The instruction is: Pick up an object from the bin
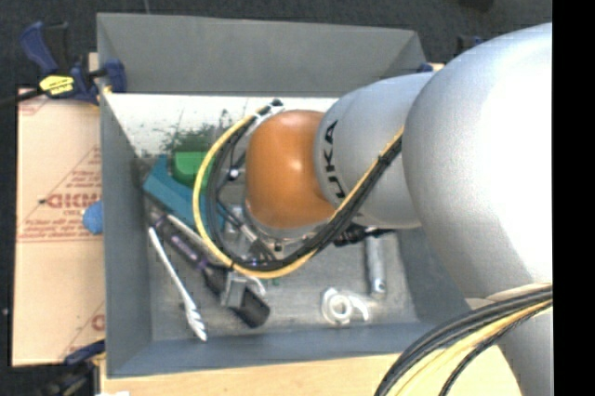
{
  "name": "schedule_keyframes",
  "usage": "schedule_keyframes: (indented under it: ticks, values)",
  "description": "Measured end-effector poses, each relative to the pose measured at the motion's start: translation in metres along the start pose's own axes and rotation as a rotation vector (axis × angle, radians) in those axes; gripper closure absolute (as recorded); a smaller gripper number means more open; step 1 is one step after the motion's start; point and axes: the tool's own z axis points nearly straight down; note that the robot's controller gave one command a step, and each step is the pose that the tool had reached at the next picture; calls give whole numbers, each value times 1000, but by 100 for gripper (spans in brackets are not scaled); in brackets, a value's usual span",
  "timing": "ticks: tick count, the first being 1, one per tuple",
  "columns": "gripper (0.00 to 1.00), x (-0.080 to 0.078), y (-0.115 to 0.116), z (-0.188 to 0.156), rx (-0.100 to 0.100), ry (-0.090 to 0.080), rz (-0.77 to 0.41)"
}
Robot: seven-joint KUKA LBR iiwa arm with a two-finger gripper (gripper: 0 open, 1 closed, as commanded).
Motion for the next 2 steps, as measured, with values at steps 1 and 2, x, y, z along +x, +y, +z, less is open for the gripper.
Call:
schedule_keyframes:
  ticks: [1, 2]
  values:
    - [0, 17, 11, -4, -1, -11, 184]
    - [0, 4, 2, 26, 1, 2, 115]
